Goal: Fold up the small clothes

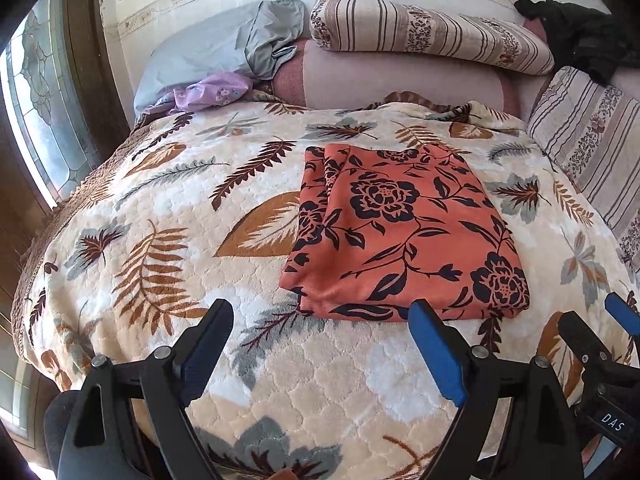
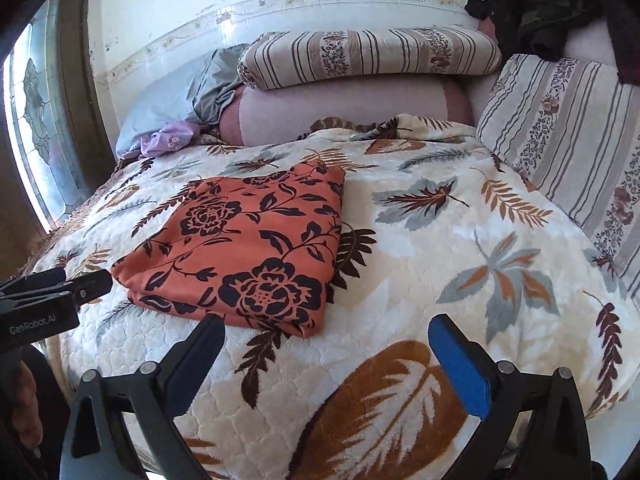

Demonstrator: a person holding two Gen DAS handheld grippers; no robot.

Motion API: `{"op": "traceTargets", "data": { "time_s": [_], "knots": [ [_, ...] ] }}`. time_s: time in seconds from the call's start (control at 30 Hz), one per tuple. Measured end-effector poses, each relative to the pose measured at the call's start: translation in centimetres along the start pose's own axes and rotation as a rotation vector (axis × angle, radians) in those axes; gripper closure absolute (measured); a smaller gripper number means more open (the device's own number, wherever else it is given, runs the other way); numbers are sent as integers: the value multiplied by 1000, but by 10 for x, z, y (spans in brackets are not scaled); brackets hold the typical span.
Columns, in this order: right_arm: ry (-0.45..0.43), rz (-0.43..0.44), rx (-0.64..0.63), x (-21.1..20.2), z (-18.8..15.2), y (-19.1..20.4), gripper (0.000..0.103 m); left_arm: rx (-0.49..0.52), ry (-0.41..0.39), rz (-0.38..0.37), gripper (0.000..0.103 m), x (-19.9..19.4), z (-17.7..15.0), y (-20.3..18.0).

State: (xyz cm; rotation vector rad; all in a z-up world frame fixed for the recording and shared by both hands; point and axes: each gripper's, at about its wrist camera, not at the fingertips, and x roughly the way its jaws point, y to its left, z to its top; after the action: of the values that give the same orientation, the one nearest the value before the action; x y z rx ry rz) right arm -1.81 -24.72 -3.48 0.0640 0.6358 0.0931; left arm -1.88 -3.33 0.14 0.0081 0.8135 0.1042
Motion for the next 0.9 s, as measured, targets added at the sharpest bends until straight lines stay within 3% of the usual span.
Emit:
{"op": "traceTargets", "data": {
  "time_s": [0.23,0.73,0.9],
  "knots": [
    [-82,-10,-19,-16,5,8,0,0,7,-6,14,1,-4,1],
    [21,-16,-46,6,-1,15,0,0,24,-8,14,12,-4,-2],
    [25,-5,-50,7,-1,17,0,12,-55,-34,13,1,1,-7]
  ]
}}
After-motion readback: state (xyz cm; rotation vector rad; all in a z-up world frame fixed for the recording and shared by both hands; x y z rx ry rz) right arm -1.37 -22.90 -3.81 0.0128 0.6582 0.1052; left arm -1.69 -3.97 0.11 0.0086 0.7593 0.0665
